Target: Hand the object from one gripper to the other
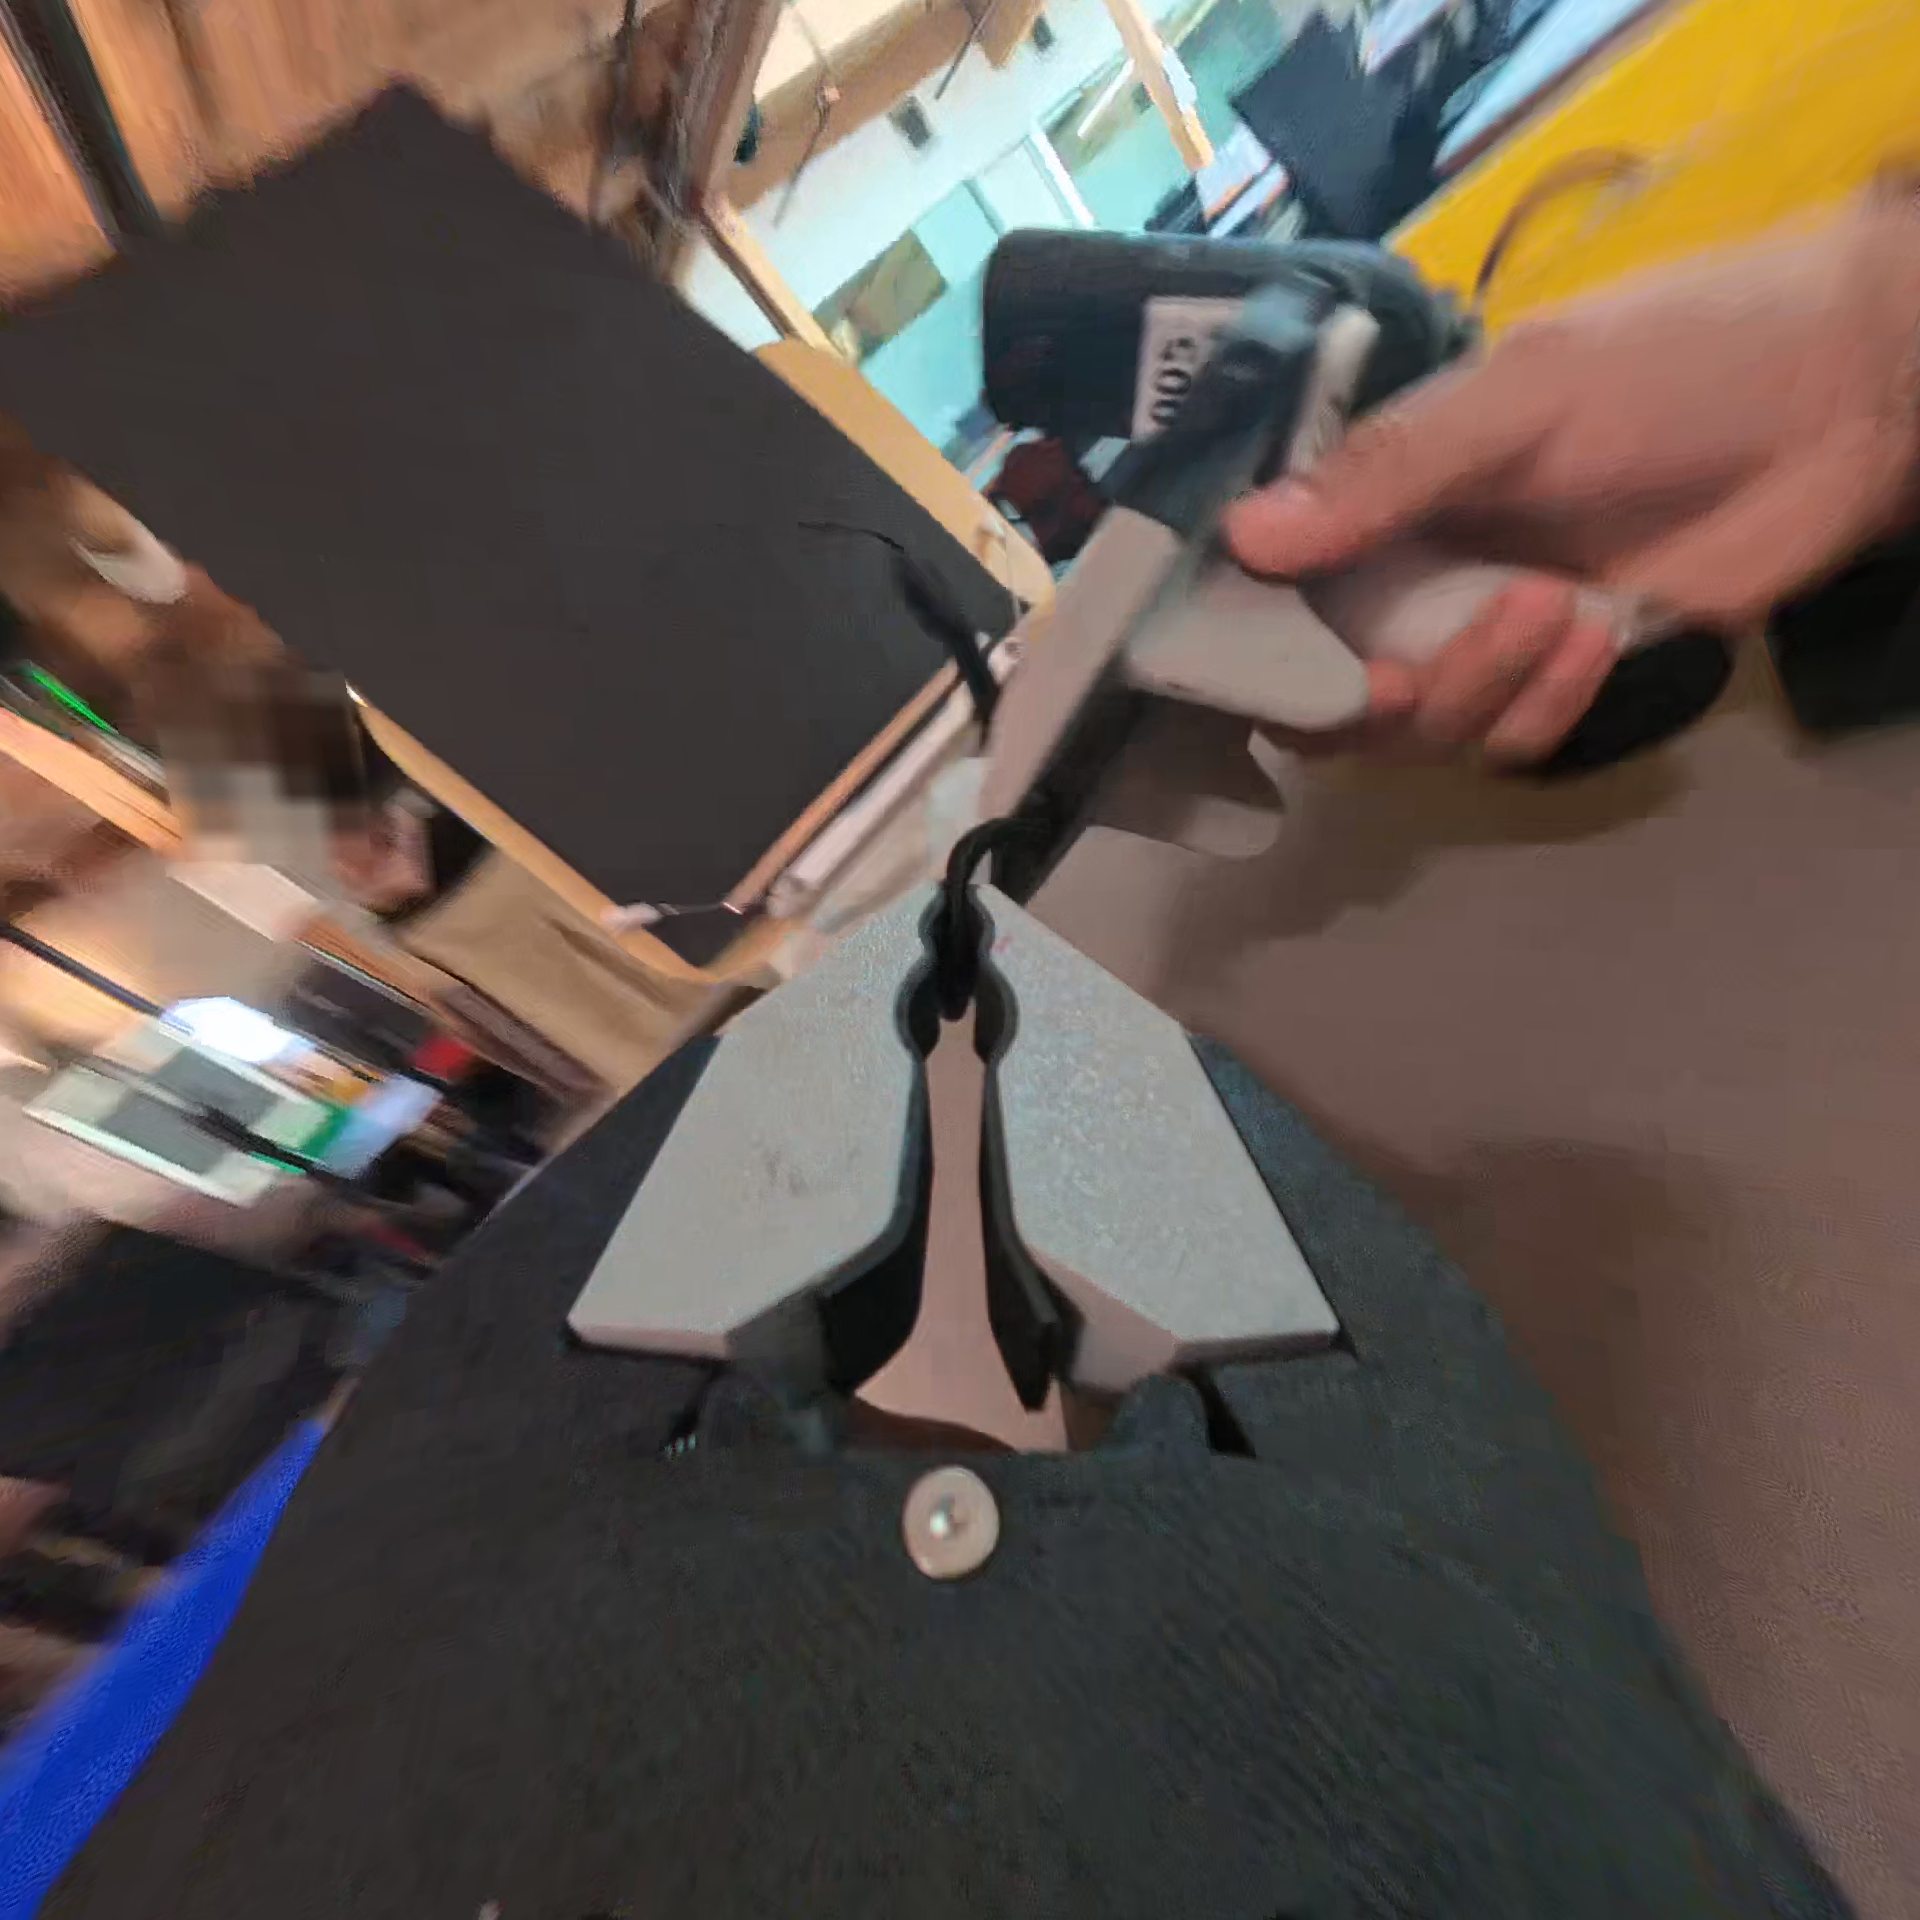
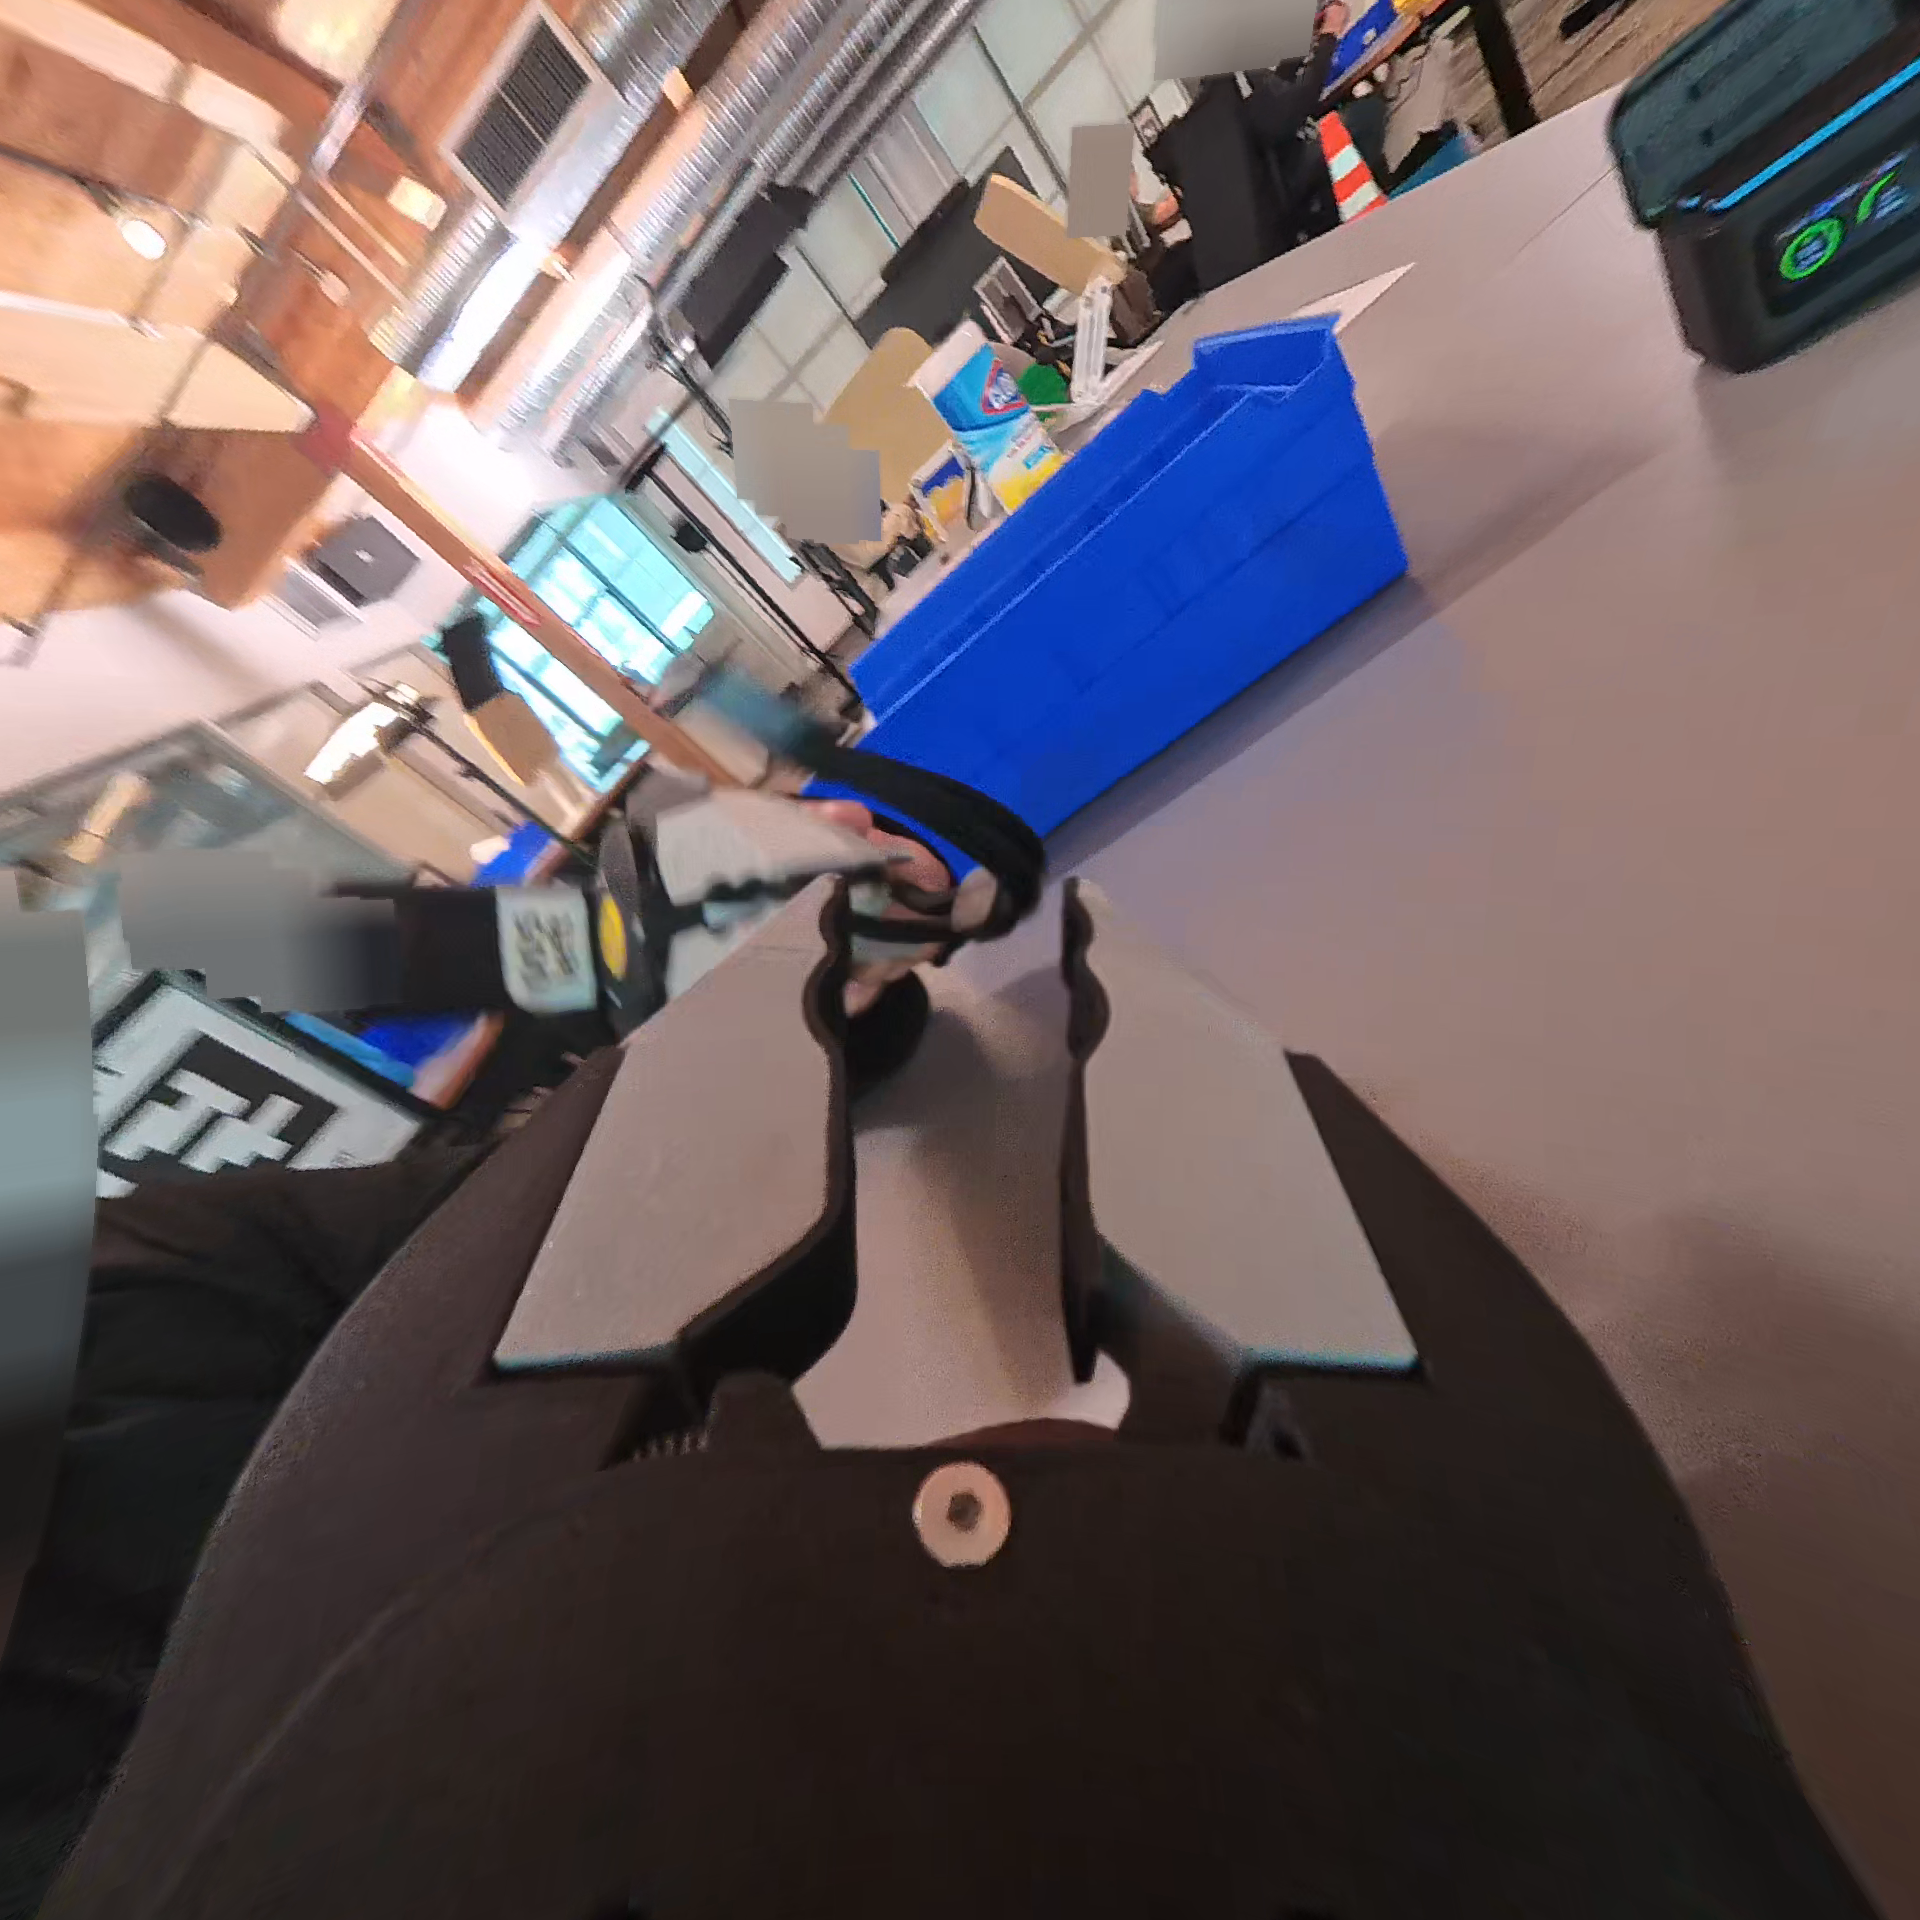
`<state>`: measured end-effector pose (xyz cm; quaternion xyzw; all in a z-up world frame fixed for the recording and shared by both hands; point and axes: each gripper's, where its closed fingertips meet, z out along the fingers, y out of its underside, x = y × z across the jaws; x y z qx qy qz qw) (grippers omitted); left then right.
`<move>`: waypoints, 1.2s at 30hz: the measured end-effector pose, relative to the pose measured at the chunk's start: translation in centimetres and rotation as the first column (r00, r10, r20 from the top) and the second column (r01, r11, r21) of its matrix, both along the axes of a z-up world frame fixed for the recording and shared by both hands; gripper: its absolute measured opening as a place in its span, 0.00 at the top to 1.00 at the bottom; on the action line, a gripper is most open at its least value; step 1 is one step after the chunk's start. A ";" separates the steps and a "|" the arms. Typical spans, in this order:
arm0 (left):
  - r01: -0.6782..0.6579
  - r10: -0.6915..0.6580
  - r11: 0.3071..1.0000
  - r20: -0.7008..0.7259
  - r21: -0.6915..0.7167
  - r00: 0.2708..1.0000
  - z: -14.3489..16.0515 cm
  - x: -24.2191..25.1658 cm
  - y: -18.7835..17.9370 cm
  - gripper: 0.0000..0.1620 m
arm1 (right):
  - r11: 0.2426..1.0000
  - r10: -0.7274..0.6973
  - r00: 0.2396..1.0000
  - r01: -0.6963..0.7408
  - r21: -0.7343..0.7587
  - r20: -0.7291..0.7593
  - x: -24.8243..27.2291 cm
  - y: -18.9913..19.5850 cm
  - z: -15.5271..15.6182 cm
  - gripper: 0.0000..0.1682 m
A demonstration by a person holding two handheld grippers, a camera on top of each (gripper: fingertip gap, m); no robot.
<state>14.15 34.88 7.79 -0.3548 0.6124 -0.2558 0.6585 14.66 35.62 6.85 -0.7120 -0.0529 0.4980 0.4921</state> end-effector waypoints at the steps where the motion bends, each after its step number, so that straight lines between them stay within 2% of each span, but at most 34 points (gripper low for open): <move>1: 0.015 -0.016 0.990 -0.007 -0.141 1.000 0.3 -0.2 0.5 1.00 | 1.000 -0.017 0.999 0.016 0.018 0.048 0.2 0.0 -0.1 0.74; 3: 0.057 -0.058 0.940 0.006 -0.337 0.998 0.9 -0.7 1.2 1.00 | 0.996 -0.072 0.984 0.063 0.063 0.162 0.8 0.1 -0.5 0.69; 5: 0.052 -0.043 0.902 0.030 -0.428 0.999 1.3 -1.2 2.3 1.00 | 0.990 -0.133 0.954 0.114 0.083 0.269 1.5 0.5 -1.3 0.65; 8: 0.057 -0.065 0.874 -0.001 -0.483 0.998 0.9 -1.6 2.7 1.00 | 0.989 -0.148 0.914 0.142 0.043 0.378 1.7 1.0 -3.1 0.57; 9: 0.076 -0.086 0.865 0.003 -0.496 0.996 0.9 -1.6 2.4 1.00 | 0.986 -0.164 0.901 0.149 0.069 0.402 1.5 1.1 -2.9 0.56; 12: 0.114 -0.136 0.834 -0.002 -0.540 0.991 0.9 -1.5 1.6 1.00 | 0.959 -0.255 0.825 0.149 0.241 0.505 0.6 1.3 -1.6 0.49; 14: 0.170 -0.199 0.811 0.009 -0.560 0.980 1.1 -1.4 0.5 1.00 | 0.941 -0.277 0.767 0.095 0.324 0.579 -0.8 1.2 -1.3 0.50; 15: 0.181 -0.218 0.800 0.003 -0.572 0.976 1.1 -1.3 0.1 1.00 | 0.932 -0.305 0.723 0.091 0.352 0.620 -1.0 1.4 -1.5 0.53; 16: 0.185 -0.224 0.797 0.003 -0.575 0.975 1.2 -1.2 0.0 1.00 | 0.924 -0.332 0.676 0.093 0.371 0.658 -1.0 1.6 -1.8 0.63; 17: 0.184 -0.220 0.800 0.007 -0.571 0.976 1.3 -1.2 0.0 1.00 | 0.920 -0.341 0.636 0.075 0.384 0.692 -1.2 1.6 -2.1 0.86; 18: 0.175 -0.210 0.804 0.004 -0.569 0.978 1.3 -1.2 0.2 1.00 | 0.915 -0.347 0.604 0.052 0.399 0.717 -1.5 1.4 -2.2 1.00; 20: 0.158 -0.198 0.798 -0.006 -0.581 0.980 1.0 -1.3 0.7 1.00 | 0.897 -0.401 0.559 0.078 0.436 0.726 -0.9 1.4 -1.5 1.00; 21: 0.159 -0.204 0.787 -0.009 -0.596 0.979 0.9 -1.3 0.7 0.97 | 0.890 -0.420 0.552 0.097 0.445 0.720 -0.5 1.3 -1.0 1.00; 23: 0.137 -0.187 0.778 -0.019 -0.613 0.982 0.7 -1.3 1.3 0.80 | 0.881 -0.457 0.531 0.156 0.447 0.714 0.8 1.1 0.0 1.00; 24: 0.120 -0.168 0.785 -0.022 -0.608 0.986 0.7 -1.3 1.7 0.77 | 0.881 -0.463 0.517 0.184 0.435 0.720 1.5 1.0 0.5 1.00; 27: 0.106 -0.144 0.795 -0.016 -0.597 0.989 0.8 -1.4 2.3 0.72 | 0.877 -0.480 0.477 0.240 0.417 0.736 3.3 -0.1 3.0 1.00; 30: 0.101 -0.143 0.798 -0.024 -0.595 0.989 0.8 -1.6 2.7 0.71 | 0.856 -0.515 0.416 0.303 0.420 0.749 5.8 -2.0 6.9 1.00; 33: 0.088 -0.123 0.804 -0.020 -0.588 0.992 1.1 -2.0 3.2 0.74 | 0.786 -0.607 0.350 0.395 0.475 0.713 9.8 -5.1 12.7 1.00; 36: 0.094 -0.119 0.801 -0.004 -0.591 0.993 1.9 -2.6 3.5 0.75 | 0.690 -0.691 0.233 0.493 0.529 0.684 15.3 -8.8 17.4 0.99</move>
